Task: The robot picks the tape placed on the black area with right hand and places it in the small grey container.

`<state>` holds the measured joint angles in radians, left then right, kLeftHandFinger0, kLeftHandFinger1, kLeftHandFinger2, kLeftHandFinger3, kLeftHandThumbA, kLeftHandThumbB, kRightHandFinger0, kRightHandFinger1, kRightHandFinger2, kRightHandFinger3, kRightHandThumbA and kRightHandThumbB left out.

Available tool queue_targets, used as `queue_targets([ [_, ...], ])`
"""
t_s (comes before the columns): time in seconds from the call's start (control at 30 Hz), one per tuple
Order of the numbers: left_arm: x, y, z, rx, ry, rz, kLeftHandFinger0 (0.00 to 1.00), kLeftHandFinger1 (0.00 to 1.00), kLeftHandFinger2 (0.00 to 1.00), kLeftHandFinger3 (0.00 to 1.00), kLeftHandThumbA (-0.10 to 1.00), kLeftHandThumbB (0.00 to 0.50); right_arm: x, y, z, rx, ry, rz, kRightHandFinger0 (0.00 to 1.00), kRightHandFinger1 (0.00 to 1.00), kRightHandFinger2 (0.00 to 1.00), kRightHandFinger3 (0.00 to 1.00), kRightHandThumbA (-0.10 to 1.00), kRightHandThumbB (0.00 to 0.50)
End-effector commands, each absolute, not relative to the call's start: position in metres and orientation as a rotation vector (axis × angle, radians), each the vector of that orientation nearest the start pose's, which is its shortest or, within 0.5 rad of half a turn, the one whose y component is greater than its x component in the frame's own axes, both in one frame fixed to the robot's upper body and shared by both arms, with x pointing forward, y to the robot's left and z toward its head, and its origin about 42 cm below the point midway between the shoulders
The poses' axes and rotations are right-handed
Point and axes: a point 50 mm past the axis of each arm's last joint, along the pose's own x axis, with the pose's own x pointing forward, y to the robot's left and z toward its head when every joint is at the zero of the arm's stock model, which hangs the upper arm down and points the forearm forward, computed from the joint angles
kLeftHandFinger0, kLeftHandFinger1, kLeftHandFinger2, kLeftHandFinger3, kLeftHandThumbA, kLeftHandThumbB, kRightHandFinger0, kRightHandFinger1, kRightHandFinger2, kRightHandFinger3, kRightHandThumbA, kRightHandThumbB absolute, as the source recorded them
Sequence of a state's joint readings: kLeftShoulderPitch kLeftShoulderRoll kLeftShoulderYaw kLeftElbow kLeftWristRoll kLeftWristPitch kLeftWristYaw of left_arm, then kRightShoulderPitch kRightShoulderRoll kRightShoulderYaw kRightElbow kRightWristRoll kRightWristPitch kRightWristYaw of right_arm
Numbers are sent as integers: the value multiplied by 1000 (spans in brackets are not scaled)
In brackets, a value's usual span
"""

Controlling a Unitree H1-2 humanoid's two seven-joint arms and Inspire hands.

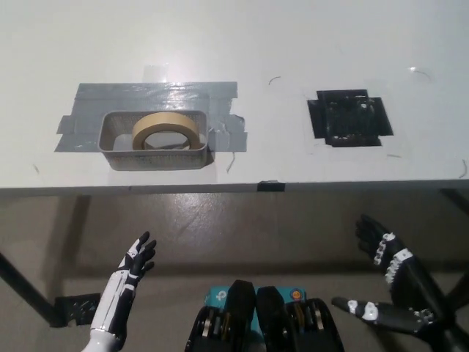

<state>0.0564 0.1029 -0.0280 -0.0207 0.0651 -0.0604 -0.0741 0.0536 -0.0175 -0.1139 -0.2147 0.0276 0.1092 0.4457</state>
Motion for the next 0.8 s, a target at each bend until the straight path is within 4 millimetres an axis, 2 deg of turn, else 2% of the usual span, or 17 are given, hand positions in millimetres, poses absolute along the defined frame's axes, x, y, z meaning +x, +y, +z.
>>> queue_targets([
  [0.0, 270, 244, 99, 156, -72, -95, 1000, 1000, 1000, 1000, 994, 104, 272, -222, 129, -27, -188, 247, 1000, 1000, 1000, 1000, 1000, 129],
  [0.1, 271, 244, 100, 152, -72, -90, 1000, 1000, 1000, 1000, 995, 108, 277, -221, 128, -38, -192, 244, 1000, 1000, 1000, 1000, 1000, 115],
  [0.23, 271, 244, 98, 153, -69, -88, 1000, 1000, 1000, 1000, 1000, 117, 285, -218, 133, -55, -211, 244, 1000, 1000, 1000, 1000, 1000, 141],
  [0.37, 266, 245, 97, 150, -65, -84, 1000, 1000, 1000, 1000, 1000, 102, 288, -211, 134, -57, -216, 259, 1000, 1000, 1000, 1000, 1000, 125],
  [0.47, 267, 248, 97, 151, -73, -78, 1000, 1000, 1000, 1000, 990, 105, 290, -209, 125, -74, -198, 267, 1000, 1000, 1000, 1000, 984, 104],
  [0.53, 266, 248, 97, 155, -68, -72, 1000, 1000, 1000, 1000, 989, 118, 289, -212, 117, -87, -175, 268, 1000, 1000, 1000, 1000, 985, 133],
  [0.77, 266, 249, 98, 164, -63, -80, 1000, 1000, 1000, 1000, 987, 108, 286, -215, 108, -108, -155, 261, 1000, 1000, 1000, 1000, 992, 134],
])
